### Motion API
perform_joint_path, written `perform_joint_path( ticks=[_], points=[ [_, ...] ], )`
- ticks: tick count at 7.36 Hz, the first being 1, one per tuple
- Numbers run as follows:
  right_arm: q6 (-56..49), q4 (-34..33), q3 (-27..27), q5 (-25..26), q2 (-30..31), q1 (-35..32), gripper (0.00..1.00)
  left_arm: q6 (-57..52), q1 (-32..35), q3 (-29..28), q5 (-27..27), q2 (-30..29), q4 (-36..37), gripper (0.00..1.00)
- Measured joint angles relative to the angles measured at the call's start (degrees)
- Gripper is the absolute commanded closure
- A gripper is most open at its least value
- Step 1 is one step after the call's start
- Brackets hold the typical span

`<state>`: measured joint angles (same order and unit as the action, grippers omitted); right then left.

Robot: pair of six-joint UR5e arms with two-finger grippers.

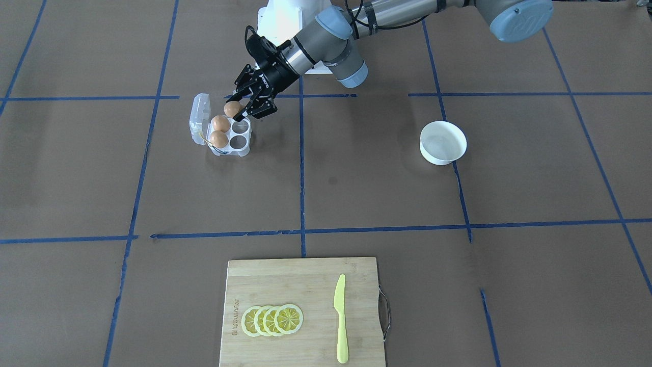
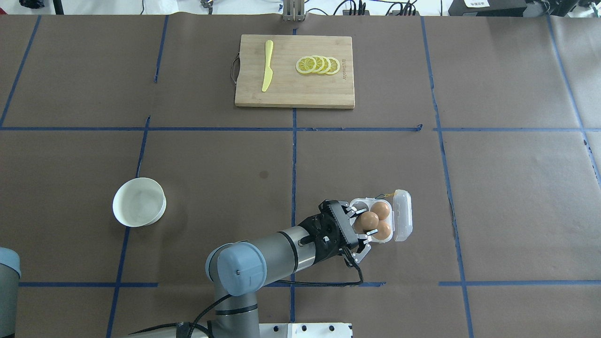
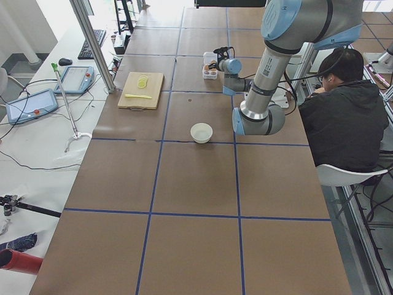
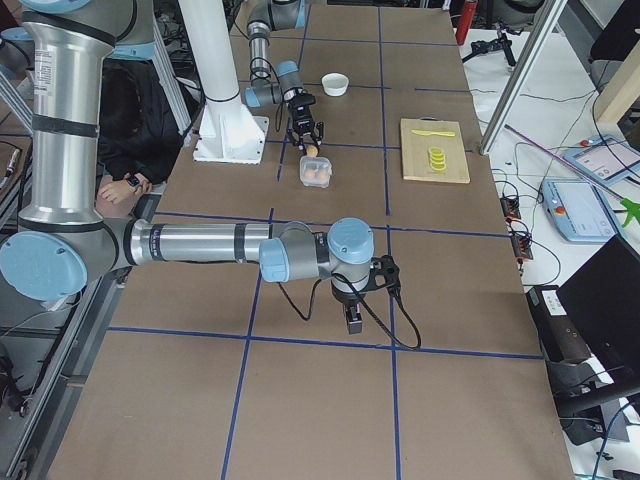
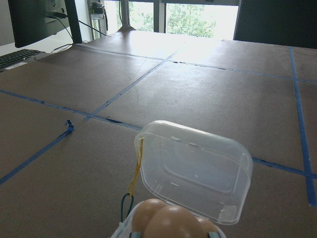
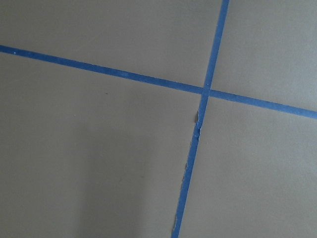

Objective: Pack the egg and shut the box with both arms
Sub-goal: 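Lower the egg into the empty carton cup and open the left gripper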

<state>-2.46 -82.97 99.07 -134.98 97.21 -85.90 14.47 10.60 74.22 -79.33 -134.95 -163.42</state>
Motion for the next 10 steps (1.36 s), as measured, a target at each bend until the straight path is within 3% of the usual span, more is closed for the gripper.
perform_joint_path(
  ticks=[2,4,9,10],
  points=[
    [0.00,-0.05,-0.01,0.06,0.06,-0.01,0.00,0.03,0.00,-0.51,-0.11,-0.35,-0.18,0.82],
    [0.00,-0.05,-0.02,0.07,0.07,-0.03,0.00,0.03,0.03,-0.98,-0.07,-0.40,-0.22,0.64],
    [0.00,-0.02,-0.14,0.07,0.03,0.03,0.00,0.05,0.04,-3.22,-0.04,-0.40,-0.23,0.63],
    [0.00,-0.04,-0.17,0.07,0.03,0.03,0.00,0.11,0.04,-3.60,-0.02,-0.48,-0.23,0.57]
  ],
)
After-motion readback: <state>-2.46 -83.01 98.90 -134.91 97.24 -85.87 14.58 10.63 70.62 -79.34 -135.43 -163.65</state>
